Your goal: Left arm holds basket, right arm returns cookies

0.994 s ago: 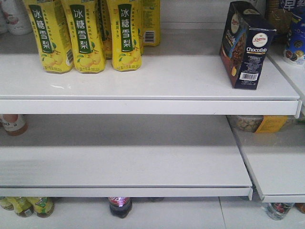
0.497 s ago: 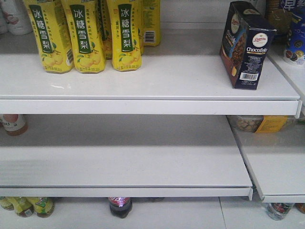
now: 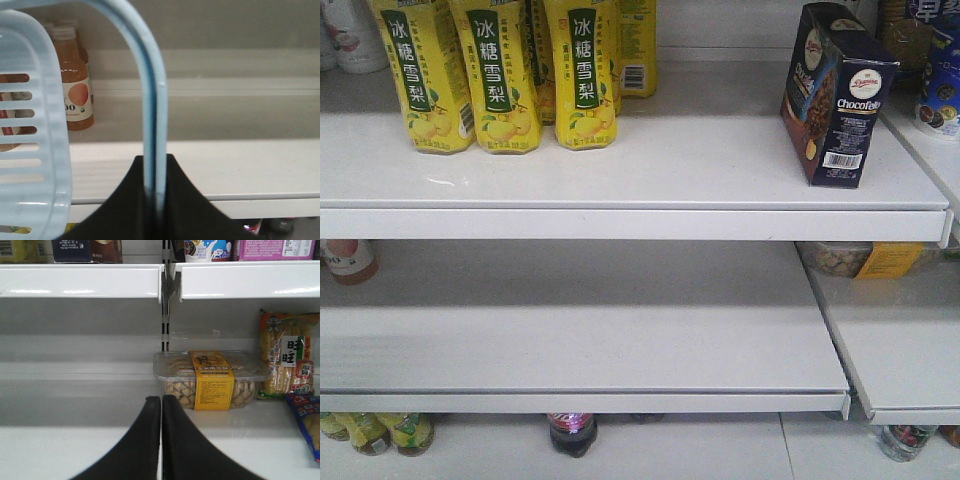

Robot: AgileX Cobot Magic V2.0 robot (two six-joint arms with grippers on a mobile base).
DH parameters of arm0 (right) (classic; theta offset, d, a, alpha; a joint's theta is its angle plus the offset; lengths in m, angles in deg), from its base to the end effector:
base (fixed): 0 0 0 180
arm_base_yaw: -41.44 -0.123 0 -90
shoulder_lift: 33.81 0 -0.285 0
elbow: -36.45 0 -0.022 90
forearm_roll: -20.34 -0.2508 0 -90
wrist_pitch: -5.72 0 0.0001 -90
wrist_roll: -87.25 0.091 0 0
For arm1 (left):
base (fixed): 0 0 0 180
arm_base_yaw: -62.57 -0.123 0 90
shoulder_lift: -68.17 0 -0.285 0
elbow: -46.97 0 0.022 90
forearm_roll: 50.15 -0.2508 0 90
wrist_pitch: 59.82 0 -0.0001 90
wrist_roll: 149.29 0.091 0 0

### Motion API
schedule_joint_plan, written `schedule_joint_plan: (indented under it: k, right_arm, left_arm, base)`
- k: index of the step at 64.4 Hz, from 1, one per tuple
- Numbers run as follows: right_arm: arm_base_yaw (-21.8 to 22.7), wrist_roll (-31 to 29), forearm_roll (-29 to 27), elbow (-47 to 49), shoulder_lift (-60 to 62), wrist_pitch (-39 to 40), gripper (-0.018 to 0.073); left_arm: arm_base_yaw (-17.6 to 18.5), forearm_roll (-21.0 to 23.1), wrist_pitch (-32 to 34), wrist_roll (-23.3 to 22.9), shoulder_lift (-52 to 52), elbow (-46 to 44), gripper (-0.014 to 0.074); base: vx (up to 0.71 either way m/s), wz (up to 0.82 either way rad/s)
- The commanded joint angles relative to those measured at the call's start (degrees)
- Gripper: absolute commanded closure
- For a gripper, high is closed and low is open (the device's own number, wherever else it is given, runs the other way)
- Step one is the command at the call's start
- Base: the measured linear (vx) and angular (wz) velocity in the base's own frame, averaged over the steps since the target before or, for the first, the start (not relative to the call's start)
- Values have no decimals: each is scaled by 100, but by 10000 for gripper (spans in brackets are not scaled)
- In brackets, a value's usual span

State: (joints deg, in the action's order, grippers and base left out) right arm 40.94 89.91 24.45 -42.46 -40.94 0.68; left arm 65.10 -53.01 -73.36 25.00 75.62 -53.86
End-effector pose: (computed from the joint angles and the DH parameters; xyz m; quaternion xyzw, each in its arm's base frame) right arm 0.0569 -0.0001 0.1958 -0.0098 0.7136 -0.0080 0.7004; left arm 0.0560 -0.0014 0.1806 -0.0064 0.7668 -0.0261 0.6413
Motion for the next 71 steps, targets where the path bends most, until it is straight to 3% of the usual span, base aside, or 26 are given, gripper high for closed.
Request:
schedule_joint_plan:
  k: [1,71]
  right_arm:
    - [24,8,19,-4,64,416,568]
    - [24,8,19,7,59,416,568]
  left_arm:
    - [7,-61,561,104,-125,57,603]
    - [7,-61,561,104,-125,57,603]
  base:
    - [0,0]
    - [0,0]
